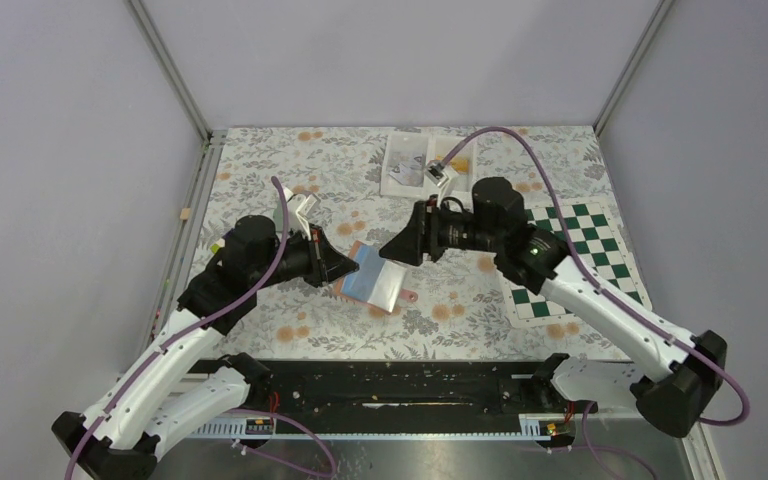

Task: Take the credit cards out of the card holder
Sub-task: Remove the credit card from the card holder.

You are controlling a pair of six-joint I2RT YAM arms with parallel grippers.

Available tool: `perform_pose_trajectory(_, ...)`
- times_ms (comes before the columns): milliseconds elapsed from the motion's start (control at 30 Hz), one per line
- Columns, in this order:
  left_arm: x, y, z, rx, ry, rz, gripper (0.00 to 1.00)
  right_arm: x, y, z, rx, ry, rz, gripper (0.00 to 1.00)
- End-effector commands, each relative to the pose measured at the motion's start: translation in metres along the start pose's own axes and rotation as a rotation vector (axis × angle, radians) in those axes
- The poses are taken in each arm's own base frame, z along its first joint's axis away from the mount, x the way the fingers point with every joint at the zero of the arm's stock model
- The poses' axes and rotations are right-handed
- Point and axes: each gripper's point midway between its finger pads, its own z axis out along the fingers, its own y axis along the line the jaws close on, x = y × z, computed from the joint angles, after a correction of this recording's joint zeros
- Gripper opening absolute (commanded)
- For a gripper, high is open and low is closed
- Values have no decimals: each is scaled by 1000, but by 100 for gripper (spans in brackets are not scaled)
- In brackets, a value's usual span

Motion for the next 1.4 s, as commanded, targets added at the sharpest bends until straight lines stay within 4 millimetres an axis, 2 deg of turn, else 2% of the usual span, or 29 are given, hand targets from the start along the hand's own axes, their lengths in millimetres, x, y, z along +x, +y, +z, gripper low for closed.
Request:
perform_pose_trajectory(0, -22, -16, -5, 50, -74, 52, 0, -15, 8, 22, -76, -35, -23, 62)
perform_pose_trajectory(233, -22, -24, -7, 95, -85, 52, 0, -16, 11, 31, -136, -19, -110, 66)
perform_pose_trajectory(567, -22, -27, -8, 113, -88, 47, 0, -3, 9, 33, -172, 18, -152, 70)
perform_pose_trajectory(867, -23, -24, -9, 95, -99, 42, 0, 2, 26, 24, -250, 38, -143, 61)
perform_pose_trajectory(1033, -23, -26, -9, 104, -98, 41, 0, 3, 19, 24, -213, 37, -158, 61)
perform_pose_trajectory(1133, -23, -28, -9, 117, -96, 39, 0, -4, 9, 25, -148, 3, -164, 70)
perform_pose_trajectory(1367, -21, -30, -9, 128, -90, 37, 0, -7, 8, 28, -144, -7, -168, 72)
